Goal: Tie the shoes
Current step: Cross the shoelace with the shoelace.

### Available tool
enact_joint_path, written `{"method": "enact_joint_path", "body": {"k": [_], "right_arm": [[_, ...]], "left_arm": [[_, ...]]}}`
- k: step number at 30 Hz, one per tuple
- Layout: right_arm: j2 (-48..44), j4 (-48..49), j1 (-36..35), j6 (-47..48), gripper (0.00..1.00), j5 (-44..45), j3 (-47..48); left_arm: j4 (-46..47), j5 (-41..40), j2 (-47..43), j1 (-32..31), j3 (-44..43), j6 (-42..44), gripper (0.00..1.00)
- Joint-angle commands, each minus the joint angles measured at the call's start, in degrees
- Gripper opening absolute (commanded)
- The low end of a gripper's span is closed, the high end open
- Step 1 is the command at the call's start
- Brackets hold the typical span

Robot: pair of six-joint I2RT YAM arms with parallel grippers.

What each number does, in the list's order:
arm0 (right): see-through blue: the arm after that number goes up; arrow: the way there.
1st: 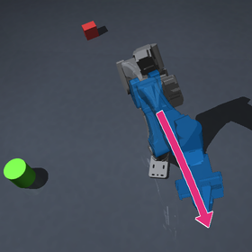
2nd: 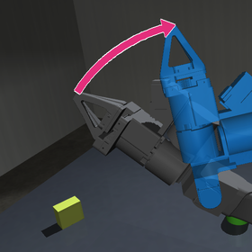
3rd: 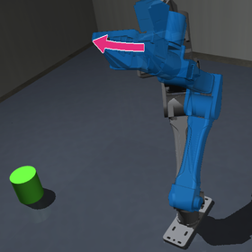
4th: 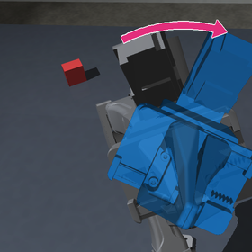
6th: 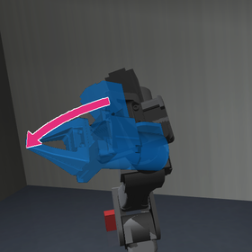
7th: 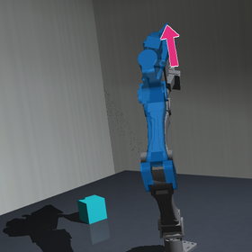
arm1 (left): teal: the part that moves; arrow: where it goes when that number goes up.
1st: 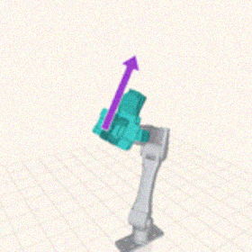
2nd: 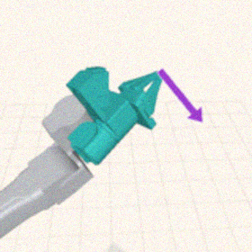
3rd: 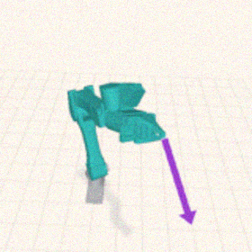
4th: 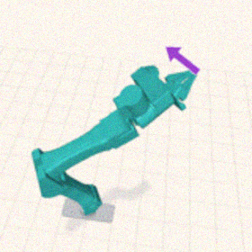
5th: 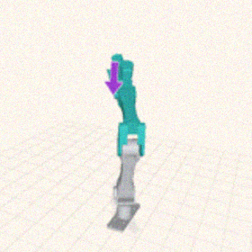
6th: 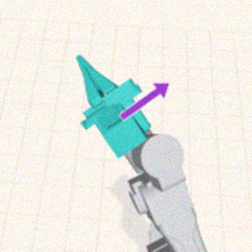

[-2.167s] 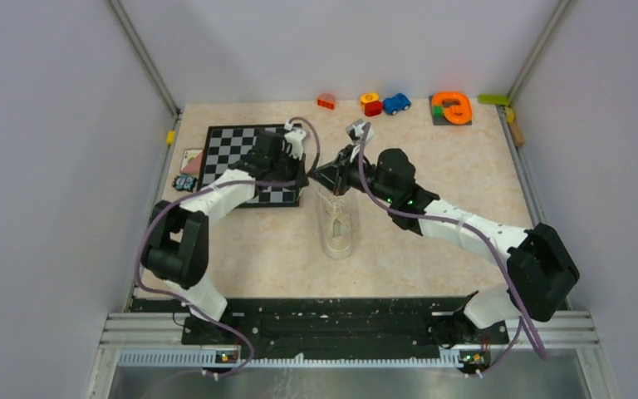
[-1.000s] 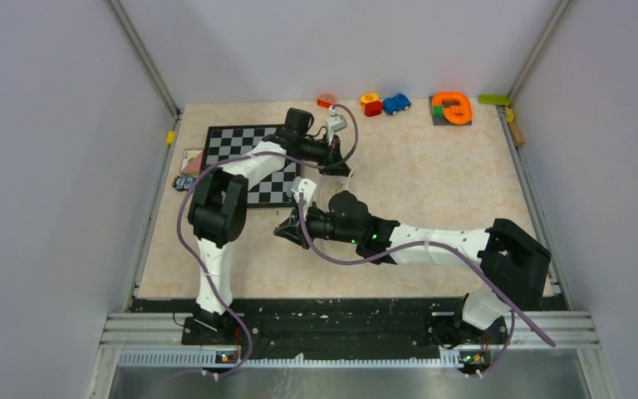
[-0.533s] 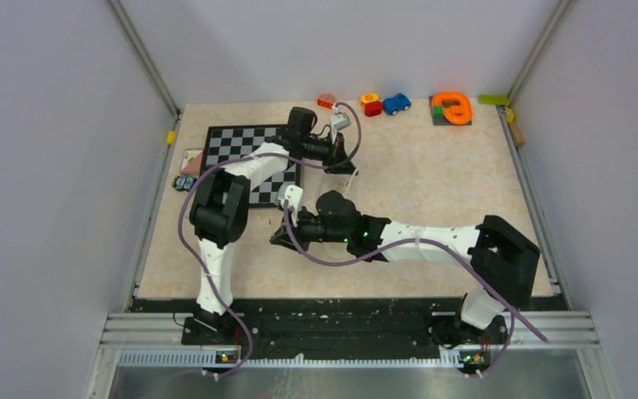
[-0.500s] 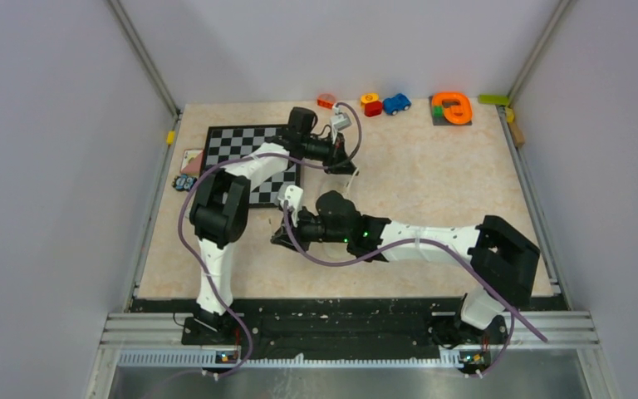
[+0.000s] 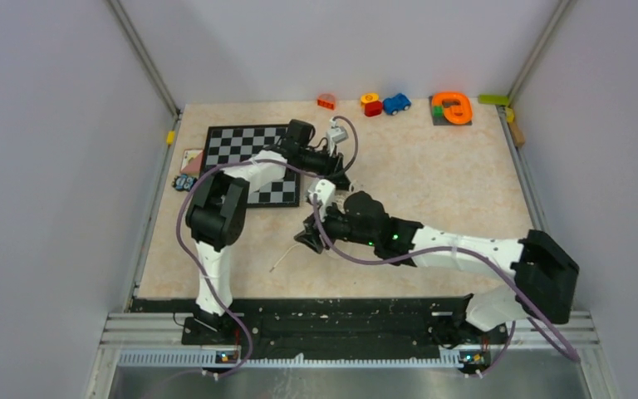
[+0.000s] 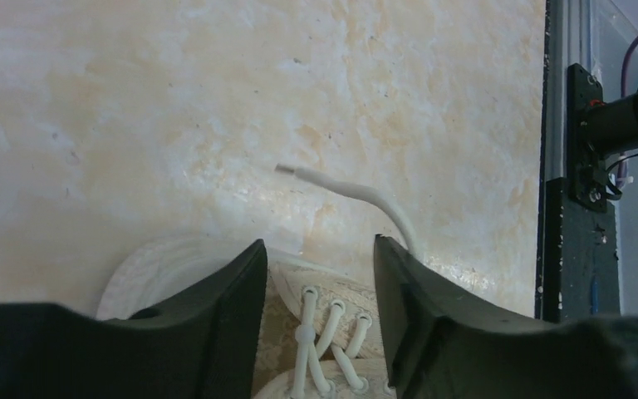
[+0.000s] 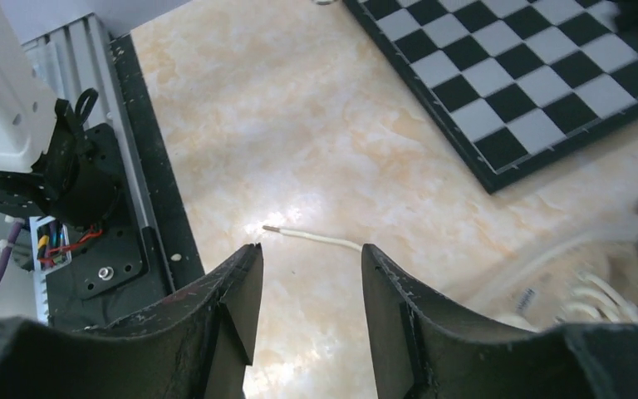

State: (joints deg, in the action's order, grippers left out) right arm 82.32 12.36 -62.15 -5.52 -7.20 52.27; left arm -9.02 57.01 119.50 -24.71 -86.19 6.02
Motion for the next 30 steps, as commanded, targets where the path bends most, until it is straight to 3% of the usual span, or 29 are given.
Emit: {"method": "enact_joint_path", "body": {"k": [1,3,4,9,12,16,19,24,27,30], "right_arm": [[-8.2,0.17,4.37,-2.99,0.47,1.54,-5.02],[-10.77,-0.4,6.95,-3.8,0.46,1.47,-7.44],[-11.8,-0.8,8.11,-4.08,0.45,1.52,-8.42],[-14.33,-3.17,14.16,-6.82,0.41,2.13,-11.15],[-14.54,-1.21,18.96,-11.91,0.4,-0.47,-12.64],[-12.99,0.35,20.18,-11.79,0.4,-4.41,-12.62],[-11.05,-0.52,20.18,-8.48,0.4,-6.37,-11.17],[-8.53,-5.06,20.51,-3.85,0.36,-6.25,-7.33],[-7.92,-5.24,21.82,-4.28,0.35,-6.1,-6.84],[-7.2,-4.88,22.83,-4.36,0.36,-7.72,-6.43]], "left_arm": [[7.33,-3.66,-9.51,0.98,4.72,-2.84,0.64],[13.76,-4.73,-12.64,1.91,8.04,-5.68,0.83],[15.96,-5.46,-14.22,2.2,9.33,-7.94,0.85],[14.88,-13.95,-23.21,2.57,14.07,-8.05,0.89],[17.15,-20.03,-32.15,2.47,22.17,-9.17,0.91],[16.92,-27.89,-41.16,2.48,30.07,-12.7,0.93],[14.43,-28.83,-45.95,2.53,33.67,-15.38,0.94],[19.9,-33.4,-53.95,2.59,43.15,-25.94,0.96],[22.62,-26.99,-55.84,2.7,46.19,-25.21,0.97],[22.17,-25.04,-54.56,2.57,47.33,-23.24,0.76]]}}
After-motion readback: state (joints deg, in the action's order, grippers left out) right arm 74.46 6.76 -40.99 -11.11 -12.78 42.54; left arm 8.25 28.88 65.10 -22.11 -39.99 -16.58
